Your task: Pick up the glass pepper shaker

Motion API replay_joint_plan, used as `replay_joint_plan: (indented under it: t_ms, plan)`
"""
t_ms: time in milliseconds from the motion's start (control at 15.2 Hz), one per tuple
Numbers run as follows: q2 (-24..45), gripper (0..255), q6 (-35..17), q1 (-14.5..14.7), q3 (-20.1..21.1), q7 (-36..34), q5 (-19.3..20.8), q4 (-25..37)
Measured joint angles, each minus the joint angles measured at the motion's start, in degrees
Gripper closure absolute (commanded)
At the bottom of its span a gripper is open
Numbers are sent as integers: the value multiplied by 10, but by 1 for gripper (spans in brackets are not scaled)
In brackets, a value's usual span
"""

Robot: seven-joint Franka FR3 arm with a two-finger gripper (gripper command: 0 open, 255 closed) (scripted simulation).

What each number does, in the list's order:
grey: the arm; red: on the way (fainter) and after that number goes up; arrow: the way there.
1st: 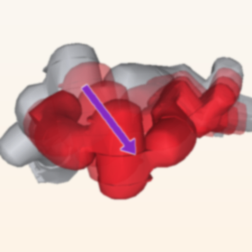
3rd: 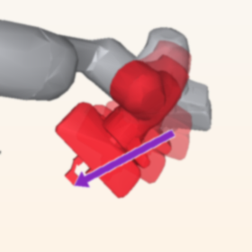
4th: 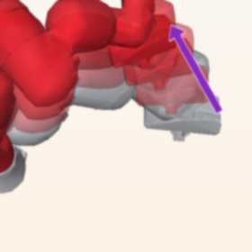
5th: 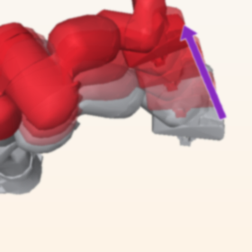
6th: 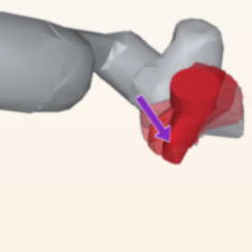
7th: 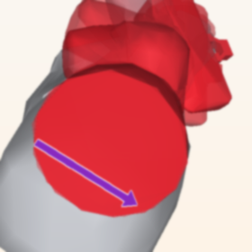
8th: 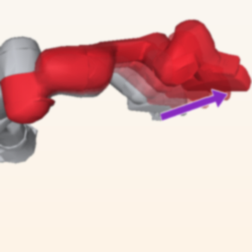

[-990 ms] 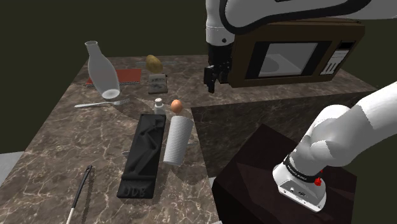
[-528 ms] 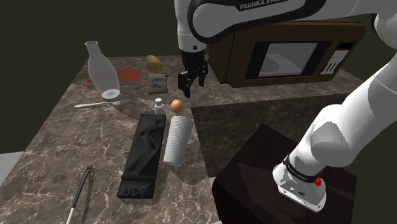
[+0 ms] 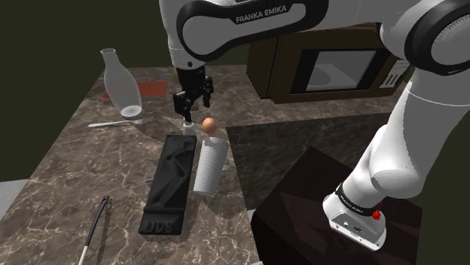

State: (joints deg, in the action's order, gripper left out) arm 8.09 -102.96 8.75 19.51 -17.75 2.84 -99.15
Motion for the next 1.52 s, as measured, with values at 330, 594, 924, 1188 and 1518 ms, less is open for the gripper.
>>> replay_joint_plan:
  t_ms: [330, 594, 924, 1188, 1518]
  plan:
    - [68, 0, -8, 20, 6, -18, 26, 60]
    - [74, 0, -34, 20, 5, -20, 29, 40]
    - [79, 255, -52, 20, 5, -21, 31, 26]
    - [78, 255, -53, 20, 5, -21, 31, 26]
    - [78, 255, -49, 20, 5, -20, 31, 29]
